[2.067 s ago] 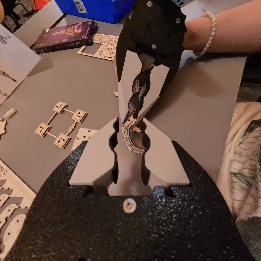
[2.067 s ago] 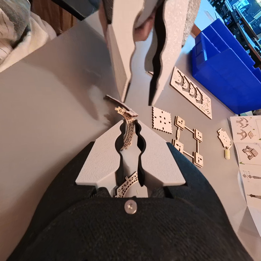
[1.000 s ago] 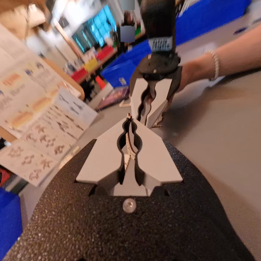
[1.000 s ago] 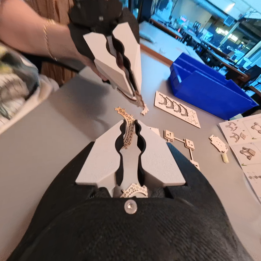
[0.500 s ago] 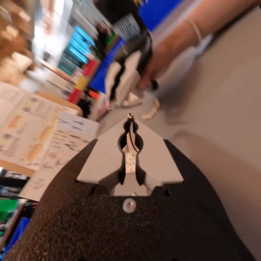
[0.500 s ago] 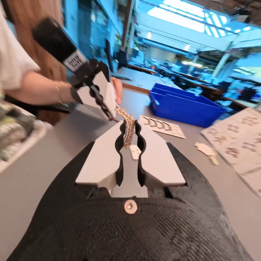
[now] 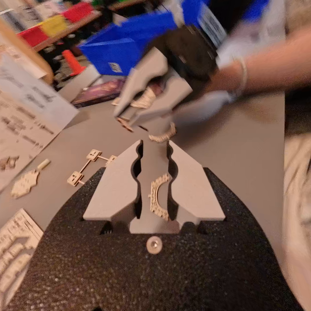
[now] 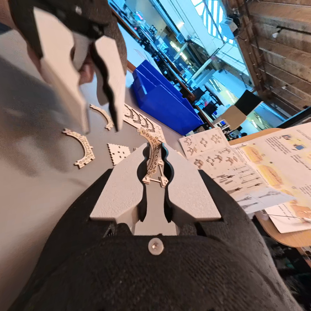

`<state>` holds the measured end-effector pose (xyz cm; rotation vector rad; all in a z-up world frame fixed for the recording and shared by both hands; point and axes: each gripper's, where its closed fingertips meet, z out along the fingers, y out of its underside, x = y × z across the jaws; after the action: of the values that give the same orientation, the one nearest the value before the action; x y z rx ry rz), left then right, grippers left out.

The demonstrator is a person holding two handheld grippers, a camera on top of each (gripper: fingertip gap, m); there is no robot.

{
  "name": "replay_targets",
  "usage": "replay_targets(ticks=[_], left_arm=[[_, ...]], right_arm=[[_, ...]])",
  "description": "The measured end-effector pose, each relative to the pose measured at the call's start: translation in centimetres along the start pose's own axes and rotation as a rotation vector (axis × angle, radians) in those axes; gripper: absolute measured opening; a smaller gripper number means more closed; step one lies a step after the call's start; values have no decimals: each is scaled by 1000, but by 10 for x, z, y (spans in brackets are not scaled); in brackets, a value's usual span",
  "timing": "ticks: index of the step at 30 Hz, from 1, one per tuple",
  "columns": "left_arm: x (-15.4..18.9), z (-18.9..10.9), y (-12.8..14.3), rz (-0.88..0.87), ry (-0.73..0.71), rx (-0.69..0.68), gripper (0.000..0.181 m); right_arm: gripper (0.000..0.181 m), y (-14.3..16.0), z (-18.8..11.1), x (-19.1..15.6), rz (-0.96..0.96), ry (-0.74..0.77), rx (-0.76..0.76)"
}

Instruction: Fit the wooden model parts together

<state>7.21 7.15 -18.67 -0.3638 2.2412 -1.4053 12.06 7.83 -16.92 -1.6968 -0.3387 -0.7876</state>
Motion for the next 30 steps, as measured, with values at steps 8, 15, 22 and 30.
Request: replay_targets(ticks=[8, 15, 22, 30], left_arm=[[-26, 0, -15, -472, -47, 20, 13], [-22, 3, -7, -406, -47, -3, 4], [-2, -7, -1, -87, 174, 48, 0], [-4, -2, 7, 63, 181, -37, 0]], right_arm=[[11, -10, 2, 0, -117, 61, -19], [11, -9, 2, -8, -55, -8, 3], [29, -22, -8, -26, 256, -264, 151], [3, -30, -12, -36, 454, -412, 196]])
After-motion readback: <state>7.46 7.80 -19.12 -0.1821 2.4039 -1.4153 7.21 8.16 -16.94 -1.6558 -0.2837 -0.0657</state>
